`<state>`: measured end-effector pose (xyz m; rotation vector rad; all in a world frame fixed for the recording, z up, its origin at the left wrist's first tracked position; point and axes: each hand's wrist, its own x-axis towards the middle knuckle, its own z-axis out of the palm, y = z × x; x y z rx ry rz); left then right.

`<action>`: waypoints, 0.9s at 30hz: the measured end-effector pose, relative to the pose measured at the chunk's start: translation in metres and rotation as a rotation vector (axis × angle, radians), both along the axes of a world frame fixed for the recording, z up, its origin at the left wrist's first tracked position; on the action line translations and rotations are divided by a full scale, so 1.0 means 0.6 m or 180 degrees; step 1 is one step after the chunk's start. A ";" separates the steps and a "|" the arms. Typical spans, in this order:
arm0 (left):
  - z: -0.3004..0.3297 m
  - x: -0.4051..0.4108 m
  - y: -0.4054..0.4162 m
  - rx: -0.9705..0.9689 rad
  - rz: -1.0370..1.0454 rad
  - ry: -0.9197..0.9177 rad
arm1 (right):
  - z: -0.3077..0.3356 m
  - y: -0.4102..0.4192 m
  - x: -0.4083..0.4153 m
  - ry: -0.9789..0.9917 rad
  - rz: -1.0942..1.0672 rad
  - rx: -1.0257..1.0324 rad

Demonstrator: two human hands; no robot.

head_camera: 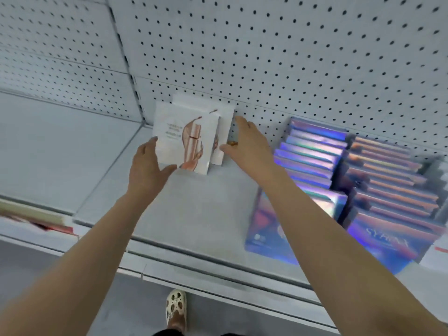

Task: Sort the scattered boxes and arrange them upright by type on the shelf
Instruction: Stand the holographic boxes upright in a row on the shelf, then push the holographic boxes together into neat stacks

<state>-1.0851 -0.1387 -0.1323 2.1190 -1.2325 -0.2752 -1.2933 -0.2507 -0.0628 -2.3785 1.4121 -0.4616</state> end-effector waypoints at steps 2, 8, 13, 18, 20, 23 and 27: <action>0.002 0.060 -0.033 0.0205 0.0077 0.0109 | -0.017 -0.023 0.049 -0.0220 -0.0258 0.0326; -0.015 0.132 -0.116 0.0760 -0.0426 0.0636 | -0.051 -0.067 0.109 -0.0634 -0.0807 0.0743; -0.029 0.129 -0.153 0.0490 -0.0525 0.0940 | -0.049 -0.078 0.105 -0.0785 -0.0970 0.0639; -0.037 0.111 -0.188 0.0149 -0.0495 0.0923 | -0.049 -0.084 0.112 -0.0941 -0.0794 0.0270; -0.039 0.107 -0.198 0.0005 -0.0544 0.1012 | -0.052 -0.088 0.117 -0.0742 -0.0716 0.0056; -0.043 0.109 -0.204 -0.0068 -0.0507 0.0973 | -0.058 -0.094 0.123 -0.0404 -0.0654 -0.0187; -0.043 0.116 -0.211 0.0019 -0.0467 0.0893 | -0.065 -0.095 0.131 -0.0150 -0.0733 -0.0241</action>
